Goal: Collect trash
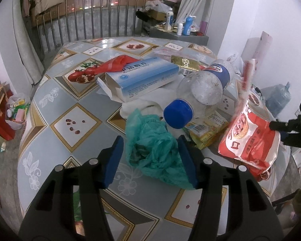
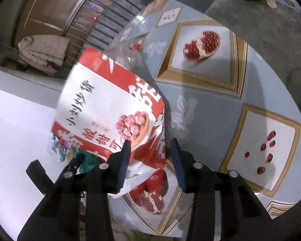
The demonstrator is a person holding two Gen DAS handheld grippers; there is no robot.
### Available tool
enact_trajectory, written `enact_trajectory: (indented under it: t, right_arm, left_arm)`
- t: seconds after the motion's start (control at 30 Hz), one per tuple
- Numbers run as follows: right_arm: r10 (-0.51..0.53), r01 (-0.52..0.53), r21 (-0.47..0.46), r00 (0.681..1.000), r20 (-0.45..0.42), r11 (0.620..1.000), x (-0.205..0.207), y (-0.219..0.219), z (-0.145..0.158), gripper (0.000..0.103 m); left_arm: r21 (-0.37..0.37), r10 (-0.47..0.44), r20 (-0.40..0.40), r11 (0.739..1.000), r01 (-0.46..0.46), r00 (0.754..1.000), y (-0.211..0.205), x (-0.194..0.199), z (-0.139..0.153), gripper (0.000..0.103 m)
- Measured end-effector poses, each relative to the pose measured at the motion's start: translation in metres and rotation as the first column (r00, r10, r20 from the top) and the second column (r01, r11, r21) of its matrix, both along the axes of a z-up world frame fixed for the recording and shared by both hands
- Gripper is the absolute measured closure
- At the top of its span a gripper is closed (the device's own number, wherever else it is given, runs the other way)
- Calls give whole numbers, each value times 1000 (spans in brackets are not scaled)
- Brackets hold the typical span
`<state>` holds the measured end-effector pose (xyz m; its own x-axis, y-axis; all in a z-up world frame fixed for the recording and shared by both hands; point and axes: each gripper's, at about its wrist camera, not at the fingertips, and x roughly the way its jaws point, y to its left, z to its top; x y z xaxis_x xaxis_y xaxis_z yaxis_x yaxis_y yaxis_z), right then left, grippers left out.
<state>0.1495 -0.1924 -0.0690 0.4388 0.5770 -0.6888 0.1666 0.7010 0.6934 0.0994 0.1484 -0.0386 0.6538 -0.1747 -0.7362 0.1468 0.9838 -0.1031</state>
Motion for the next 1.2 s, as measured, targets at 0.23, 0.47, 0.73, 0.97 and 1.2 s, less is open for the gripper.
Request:
enact_trajectory:
  t: [0.23, 0.47, 0.73, 0.97, 1.2]
  right_arm:
    - [0, 1, 15, 1000, -31, 1000, -1, 0, -9, 82]
    - [-5, 5, 6, 1000, -22, 1000, -4, -3, -7, 88]
    - [-27, 27, 28, 999, -25, 999, -9, -12, -8, 89]
    - [-53, 54, 70, 998, -23, 996, -16, -27, -11, 90]
    - [-76, 76, 95, 997, -7, 993, -24, -41, -10, 90]
  left_arm:
    - [3, -1, 1, 1000, 1, 1000, 0, 0, 0, 51]
    - [6, 0, 4, 1000, 0, 1000, 0, 0, 0, 56]
    - [-4, 1, 5, 1000, -1, 1000, 0, 0, 0, 63]
    - [-27, 15, 10, 1000, -14, 1000, 4, -1, 2, 66]
    - [-39, 27, 33, 999, -25, 999, 8, -8, 13, 67]
